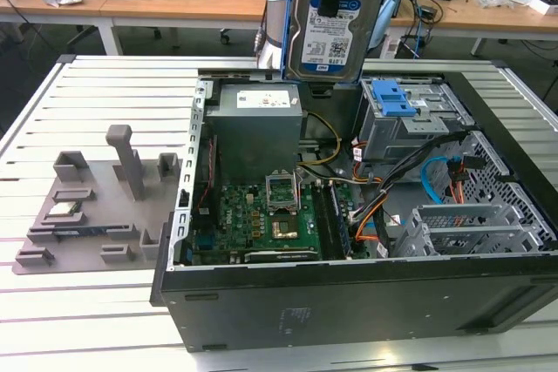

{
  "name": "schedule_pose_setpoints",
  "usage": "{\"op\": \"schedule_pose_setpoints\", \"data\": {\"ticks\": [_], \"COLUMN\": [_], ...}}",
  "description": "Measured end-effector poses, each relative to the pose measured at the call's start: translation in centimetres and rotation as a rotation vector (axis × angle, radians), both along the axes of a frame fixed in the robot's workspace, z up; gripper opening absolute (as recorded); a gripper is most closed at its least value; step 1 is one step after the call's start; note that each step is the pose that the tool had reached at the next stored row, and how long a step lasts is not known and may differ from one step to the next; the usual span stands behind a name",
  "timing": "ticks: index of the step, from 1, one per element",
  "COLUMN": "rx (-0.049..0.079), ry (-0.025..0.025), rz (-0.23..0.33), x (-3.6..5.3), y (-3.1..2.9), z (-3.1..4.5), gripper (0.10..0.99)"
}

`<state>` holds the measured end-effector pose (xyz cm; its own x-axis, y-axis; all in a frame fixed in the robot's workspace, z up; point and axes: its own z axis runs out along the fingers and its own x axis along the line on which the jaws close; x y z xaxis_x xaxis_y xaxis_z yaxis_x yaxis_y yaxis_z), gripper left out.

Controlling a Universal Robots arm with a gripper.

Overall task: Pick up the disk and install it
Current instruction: 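Pick up the disk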

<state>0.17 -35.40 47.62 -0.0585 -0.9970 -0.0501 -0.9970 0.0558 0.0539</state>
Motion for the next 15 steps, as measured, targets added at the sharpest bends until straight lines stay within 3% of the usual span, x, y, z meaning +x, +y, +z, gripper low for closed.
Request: {"op": "schedule_pose_setpoints", "data": {"ticks": [15], "rx": [0.000], "ry": [0.0000], "rz": [0.000], "x": [-0.02], "y": [-2.47], "z": [-0.07], "gripper": [0.361]}}
